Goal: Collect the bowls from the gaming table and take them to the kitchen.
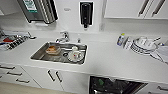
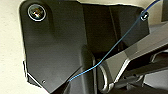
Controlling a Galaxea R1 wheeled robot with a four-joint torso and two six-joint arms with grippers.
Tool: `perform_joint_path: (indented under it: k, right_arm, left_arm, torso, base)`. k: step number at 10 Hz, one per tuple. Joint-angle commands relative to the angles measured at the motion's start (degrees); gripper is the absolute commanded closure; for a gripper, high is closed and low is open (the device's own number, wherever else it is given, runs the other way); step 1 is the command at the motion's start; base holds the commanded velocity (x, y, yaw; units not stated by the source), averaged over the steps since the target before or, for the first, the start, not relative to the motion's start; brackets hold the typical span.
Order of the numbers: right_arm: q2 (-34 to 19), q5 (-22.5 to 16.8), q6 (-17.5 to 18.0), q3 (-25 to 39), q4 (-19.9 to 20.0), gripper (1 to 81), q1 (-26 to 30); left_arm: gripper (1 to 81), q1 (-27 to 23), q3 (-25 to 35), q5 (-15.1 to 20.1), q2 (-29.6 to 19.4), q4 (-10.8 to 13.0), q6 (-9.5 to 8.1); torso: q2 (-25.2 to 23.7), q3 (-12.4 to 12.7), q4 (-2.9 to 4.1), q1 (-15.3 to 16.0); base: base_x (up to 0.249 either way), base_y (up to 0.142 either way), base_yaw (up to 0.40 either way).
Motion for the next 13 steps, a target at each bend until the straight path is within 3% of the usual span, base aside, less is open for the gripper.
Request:
perform_joint_path:
  k: [1, 5, 11, 13]
  right_arm:
    - [-7.38, 0.19, 0.22, 10.96, 5.49, 1.0, 7.05]
    - [-10.62, 5.27, 0.39, 16.49, 8.13, 1.0, 9.77]
    - [-11.95, 5.55, 1.53, 20.89, 7.69, 1.0, 12.24]
    - [-13.27, 5.55, 1.53, 20.72, 6.11, 1.0, 10.30]
  left_arm:
    - [1.0, -0.42, 0.27, 2.50, -0.33, -0.14, 0.17]
    - [1.0, -0.42, 0.36, 2.50, -0.16, -0.14, 0.17]
    - [1.0, -0.42, 0.10, 2.41, -0.59, 0.04, 0.52]
    - [1.0, -0.51, -0.60, -0.58, -2.88, -0.14, 0.43]
  torso:
    - [0.00, 0.00, 0.00, 0.00]
    - [-0.04, 0.00, 0.00, 0.00]
    - [-0.04, 0.00, 0.00, 0.00]
    - [-0.04, 0.00, 0.00, 0.00]
  base:
    - [0.000, 0.000, 0.000]
    - [0.000, 0.000, 0.000]
    - [0.000, 0.000, 0.000]
    - [0.000, 0.000, 0.000]
